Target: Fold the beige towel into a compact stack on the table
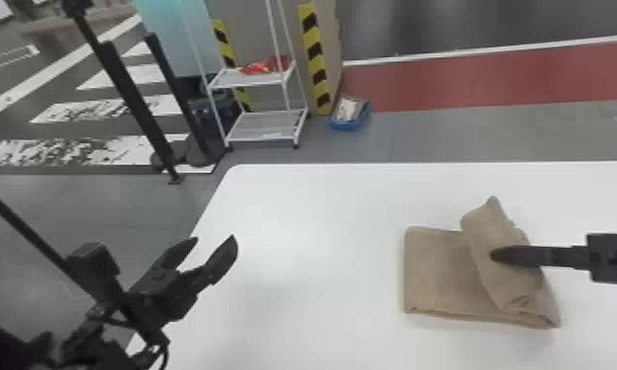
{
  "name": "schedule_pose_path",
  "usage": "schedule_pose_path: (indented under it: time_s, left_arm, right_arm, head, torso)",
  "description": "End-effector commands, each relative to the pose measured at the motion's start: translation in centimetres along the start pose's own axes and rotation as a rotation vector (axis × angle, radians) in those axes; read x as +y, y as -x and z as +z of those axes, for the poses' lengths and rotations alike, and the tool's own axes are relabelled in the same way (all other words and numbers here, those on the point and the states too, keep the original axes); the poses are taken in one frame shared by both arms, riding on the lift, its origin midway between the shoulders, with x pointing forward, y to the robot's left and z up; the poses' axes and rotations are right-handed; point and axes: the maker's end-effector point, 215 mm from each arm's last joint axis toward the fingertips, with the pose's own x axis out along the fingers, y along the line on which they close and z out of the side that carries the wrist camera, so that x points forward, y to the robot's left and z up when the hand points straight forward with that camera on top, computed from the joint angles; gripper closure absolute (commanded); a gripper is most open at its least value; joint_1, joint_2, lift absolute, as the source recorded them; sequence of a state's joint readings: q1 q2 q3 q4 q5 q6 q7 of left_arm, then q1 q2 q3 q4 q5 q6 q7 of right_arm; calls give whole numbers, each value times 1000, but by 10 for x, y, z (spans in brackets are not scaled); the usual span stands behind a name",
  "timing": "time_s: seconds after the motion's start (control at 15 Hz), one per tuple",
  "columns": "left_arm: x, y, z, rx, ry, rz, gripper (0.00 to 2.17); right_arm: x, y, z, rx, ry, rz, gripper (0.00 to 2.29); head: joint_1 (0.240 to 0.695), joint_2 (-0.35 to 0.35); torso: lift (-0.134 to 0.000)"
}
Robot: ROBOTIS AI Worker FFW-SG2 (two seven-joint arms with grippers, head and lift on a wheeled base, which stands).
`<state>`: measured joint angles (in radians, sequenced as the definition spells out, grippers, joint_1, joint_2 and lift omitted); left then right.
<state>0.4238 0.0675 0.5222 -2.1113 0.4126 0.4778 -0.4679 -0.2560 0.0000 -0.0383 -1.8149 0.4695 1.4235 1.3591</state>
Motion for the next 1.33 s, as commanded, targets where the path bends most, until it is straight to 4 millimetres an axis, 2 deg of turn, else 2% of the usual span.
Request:
schedule_pose_path:
  time_s: [0.0, 0.07, 0.13, 0.2, 0.4, 0.6, 1.0, 1.27]
  left_arm:
    - [3, 2, -1, 2, -1, 5, 87]
    - [3, 2, -3, 6, 2, 6, 87]
    - [5, 2, -4, 8, 3, 9, 87]
    - [4, 2, -4, 6, 3, 8, 87]
    - [3, 1, -6, 8, 5, 6, 87]
    - [4, 1, -5, 7, 4, 7, 87]
    - [9, 1, -6, 7, 4, 14, 87]
    - [-4, -4, 3, -9, 2, -44, 87]
  right_arm:
    - [2, -13, -12, 27, 19, 36, 1420]
    - [1, -17, -16, 31, 26, 51, 1106]
    - [5, -21, -21, 34, 15, 77, 485]
    - [11, -25, -25, 31, 21, 109, 73]
    - [21, -28, -30, 11, 1, 178, 19]
    - [21, -20, -24, -32, -15, 206, 49]
    - [24, -6, -24, -70, -11, 202, 66]
    - [45, -12, -45, -26, 73, 179, 90]
  head:
    - [695, 315]
    - [695, 323]
    - [695, 328]
    - [695, 333]
    - [695, 350]
    - [695, 350]
    - [695, 350]
    - [695, 350]
  torso:
    - [-124]
    - [-124]
    - [-124]
    - [-124]
    - [-124]
    - [-124]
    - [-124]
    - [-124]
